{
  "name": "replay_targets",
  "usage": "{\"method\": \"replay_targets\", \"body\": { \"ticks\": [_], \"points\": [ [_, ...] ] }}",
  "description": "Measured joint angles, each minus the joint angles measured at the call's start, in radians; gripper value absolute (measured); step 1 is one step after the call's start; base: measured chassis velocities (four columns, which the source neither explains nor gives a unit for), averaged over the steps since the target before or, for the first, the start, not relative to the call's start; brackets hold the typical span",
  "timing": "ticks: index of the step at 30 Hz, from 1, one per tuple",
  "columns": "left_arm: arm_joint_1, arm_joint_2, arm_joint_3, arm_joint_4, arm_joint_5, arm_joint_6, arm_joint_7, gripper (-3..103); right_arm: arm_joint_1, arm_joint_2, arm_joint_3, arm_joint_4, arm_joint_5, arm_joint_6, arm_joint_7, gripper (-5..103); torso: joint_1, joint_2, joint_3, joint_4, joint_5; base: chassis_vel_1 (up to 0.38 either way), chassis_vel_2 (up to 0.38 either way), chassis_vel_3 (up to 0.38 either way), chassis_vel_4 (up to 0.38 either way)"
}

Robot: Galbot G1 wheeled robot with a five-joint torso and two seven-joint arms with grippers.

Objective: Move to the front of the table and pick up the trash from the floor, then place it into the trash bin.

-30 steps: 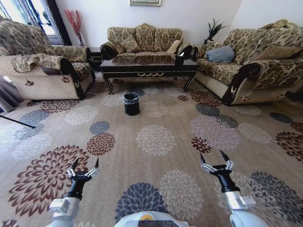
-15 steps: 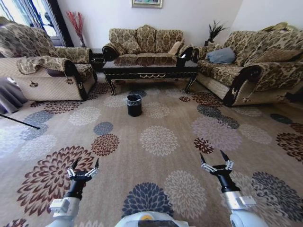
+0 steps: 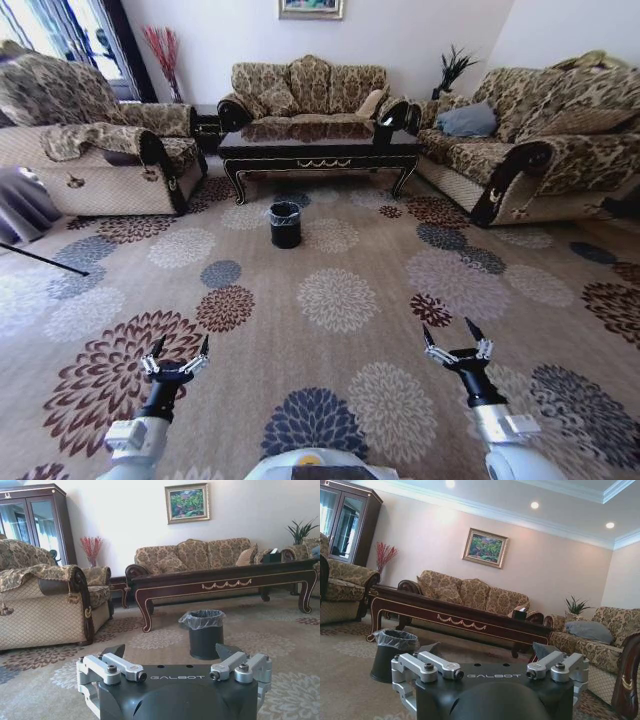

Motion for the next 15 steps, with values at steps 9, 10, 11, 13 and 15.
{"method": "replay_targets", "body": {
  "ticks": [9,10,11,13,15],
  "points": [
    [0.0,0.0,0.0,0.0,0.0,0.0,0.0,100,0.0,0.0,0.0,0.0,0.0,0.0,0.0,100,0.008,0.03,0.022,0.0,-0.0002,0.0,0.0,0.0,0.0],
    [0.0,0.0,0.0,0.0,0.0,0.0,0.0,100,0.0,0.0,0.0,0.0,0.0,0.0,0.0,100,0.009,0.034,0.025,0.0,-0.0002,0.0,0.0,0.0,0.0],
    [0.0,0.0,0.0,0.0,0.0,0.0,0.0,100,0.0,0.0,0.0,0.0,0.0,0.0,0.0,100,0.01,0.038,0.027,-0.0001,-0.0001,0.0,0.0,0.0,0.0],
    [0.0,0.0,0.0,0.0,0.0,0.0,0.0,100,0.0,0.0,0.0,0.0,0.0,0.0,0.0,100,0.011,0.042,0.03,-0.0001,-0.0001,0.0,0.0,0.0,0.0],
    [0.0,0.0,0.0,0.0,0.0,0.0,0.0,100,0.0,0.0,0.0,0.0,0.0,0.0,0.0,100,0.014,0.051,0.037,-0.0001,0.0,0.0,0.0,0.0,0.0]
  ]
}}
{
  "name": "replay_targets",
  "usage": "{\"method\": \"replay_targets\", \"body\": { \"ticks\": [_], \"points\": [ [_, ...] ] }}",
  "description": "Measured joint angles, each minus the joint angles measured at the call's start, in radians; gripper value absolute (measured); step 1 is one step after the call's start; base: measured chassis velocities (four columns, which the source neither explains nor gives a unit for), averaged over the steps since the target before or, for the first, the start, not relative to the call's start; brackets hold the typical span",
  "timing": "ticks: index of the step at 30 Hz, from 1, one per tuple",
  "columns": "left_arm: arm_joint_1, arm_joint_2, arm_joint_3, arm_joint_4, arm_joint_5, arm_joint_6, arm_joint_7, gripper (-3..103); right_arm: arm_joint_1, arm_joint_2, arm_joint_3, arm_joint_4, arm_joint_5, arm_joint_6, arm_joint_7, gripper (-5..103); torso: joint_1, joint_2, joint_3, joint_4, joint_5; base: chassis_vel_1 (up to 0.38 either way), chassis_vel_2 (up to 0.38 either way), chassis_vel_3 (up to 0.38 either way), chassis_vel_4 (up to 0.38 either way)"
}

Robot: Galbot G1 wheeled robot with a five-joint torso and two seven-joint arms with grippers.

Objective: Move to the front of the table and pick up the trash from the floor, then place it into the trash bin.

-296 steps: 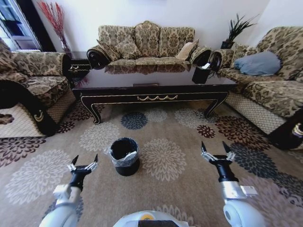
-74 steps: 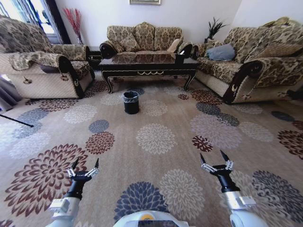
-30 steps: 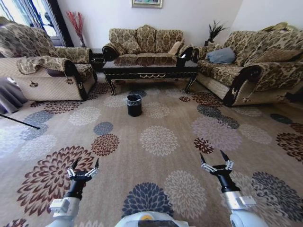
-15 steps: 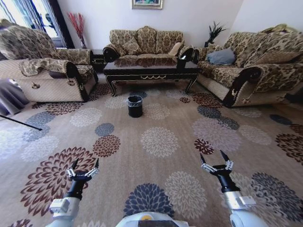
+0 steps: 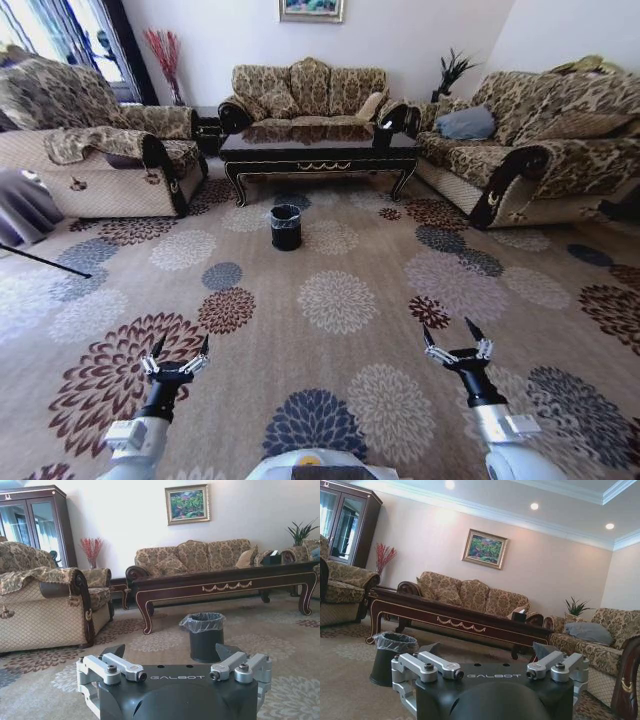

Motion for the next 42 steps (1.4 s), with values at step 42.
{"method": "replay_targets", "body": {
  "ticks": [42],
  "points": [
    [0.0,0.0,0.0,0.0,0.0,0.0,0.0,100,0.0,0.0,0.0,0.0,0.0,0.0,0.0,100,0.049,0.154,0.104,-0.0002,0.0,0.0,0.0,0.0,0.0]
  ]
}}
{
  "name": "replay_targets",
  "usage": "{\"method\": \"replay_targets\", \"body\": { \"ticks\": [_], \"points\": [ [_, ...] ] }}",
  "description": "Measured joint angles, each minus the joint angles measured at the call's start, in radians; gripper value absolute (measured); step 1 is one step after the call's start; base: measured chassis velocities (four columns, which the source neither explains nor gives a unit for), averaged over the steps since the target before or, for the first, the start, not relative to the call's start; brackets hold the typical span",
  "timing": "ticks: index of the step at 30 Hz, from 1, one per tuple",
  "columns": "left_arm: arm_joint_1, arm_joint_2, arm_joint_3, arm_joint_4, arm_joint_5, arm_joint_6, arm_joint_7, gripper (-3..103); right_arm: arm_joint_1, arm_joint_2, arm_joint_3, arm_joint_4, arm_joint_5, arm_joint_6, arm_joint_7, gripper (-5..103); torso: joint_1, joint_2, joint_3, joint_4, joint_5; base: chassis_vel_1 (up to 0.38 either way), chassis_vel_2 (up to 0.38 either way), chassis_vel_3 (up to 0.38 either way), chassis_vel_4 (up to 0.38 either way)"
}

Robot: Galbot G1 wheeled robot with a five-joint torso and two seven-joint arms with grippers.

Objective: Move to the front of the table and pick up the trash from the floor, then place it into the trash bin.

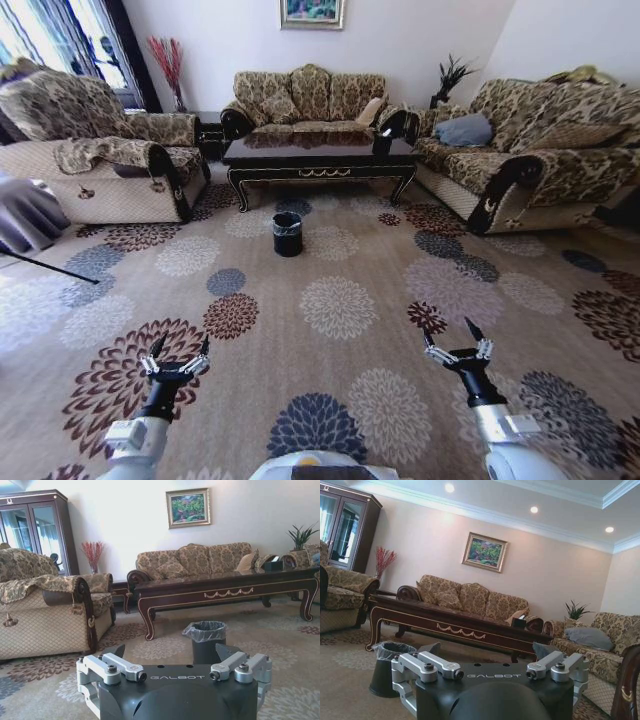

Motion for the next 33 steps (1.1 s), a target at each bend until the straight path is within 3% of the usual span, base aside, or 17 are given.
{"method": "replay_targets", "body": {
  "ticks": [33],
  "points": [
    [0.0,0.0,0.0,0.0,0.0,0.0,0.0,100,0.0,0.0,0.0,0.0,0.0,0.0,0.0,100,0.048,0.13,0.081,-0.0001,0.0,0.013,0.017,-0.011,-0.013]
  ]
}}
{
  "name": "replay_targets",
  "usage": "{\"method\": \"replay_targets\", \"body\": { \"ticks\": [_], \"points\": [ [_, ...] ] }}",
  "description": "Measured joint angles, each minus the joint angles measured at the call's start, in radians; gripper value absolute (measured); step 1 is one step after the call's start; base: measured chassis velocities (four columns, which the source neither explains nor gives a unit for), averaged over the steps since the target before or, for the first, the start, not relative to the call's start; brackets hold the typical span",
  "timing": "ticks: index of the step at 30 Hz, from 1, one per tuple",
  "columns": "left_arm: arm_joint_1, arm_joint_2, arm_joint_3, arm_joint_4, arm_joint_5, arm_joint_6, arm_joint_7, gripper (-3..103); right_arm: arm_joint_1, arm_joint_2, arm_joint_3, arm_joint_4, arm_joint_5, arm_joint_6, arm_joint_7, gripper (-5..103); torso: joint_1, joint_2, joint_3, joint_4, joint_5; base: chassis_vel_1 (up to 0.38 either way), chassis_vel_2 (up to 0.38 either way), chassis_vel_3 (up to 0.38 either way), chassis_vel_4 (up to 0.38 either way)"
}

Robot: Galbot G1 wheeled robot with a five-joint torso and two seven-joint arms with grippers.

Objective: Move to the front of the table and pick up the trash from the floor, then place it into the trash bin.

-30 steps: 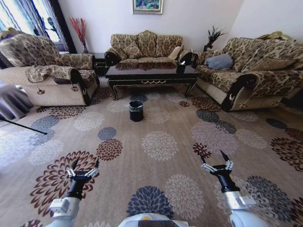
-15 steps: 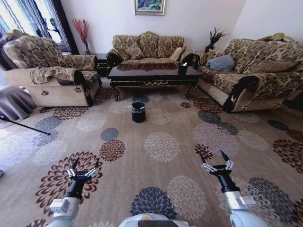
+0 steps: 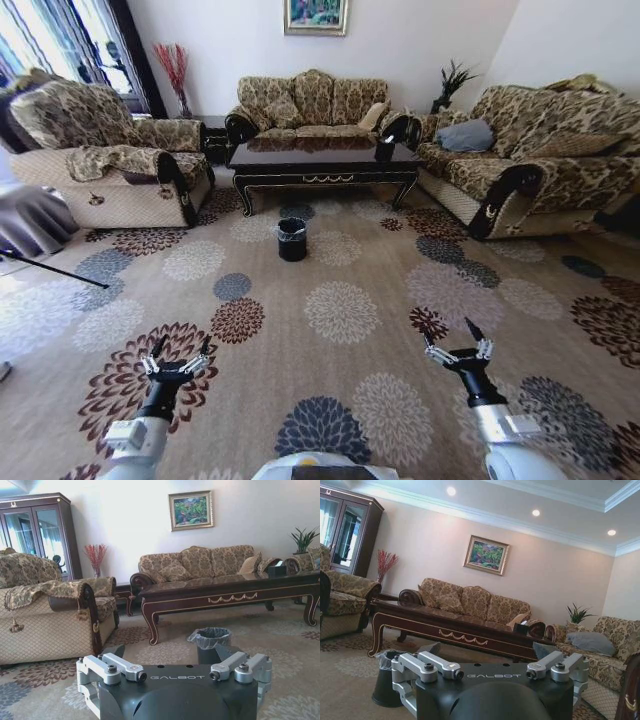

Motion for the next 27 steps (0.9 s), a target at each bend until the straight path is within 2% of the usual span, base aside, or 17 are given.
{"method": "replay_targets", "body": {
  "ticks": [17,27],
  "points": [
    [0.0,0.0,0.0,0.0,0.0,0.0,0.0,100,0.0,0.0,0.0,0.0,0.0,0.0,0.0,100,0.027,0.071,0.044,0.0,0.0,0.0,0.0,0.0,0.0],
    [0.0,0.0,0.0,0.0,0.0,0.0,0.0,100,0.0,0.0,0.0,0.0,0.0,0.0,0.0,100,0.038,0.097,0.059,-0.0001,0.0,0.0,0.0,0.0,0.0]
  ]
}}
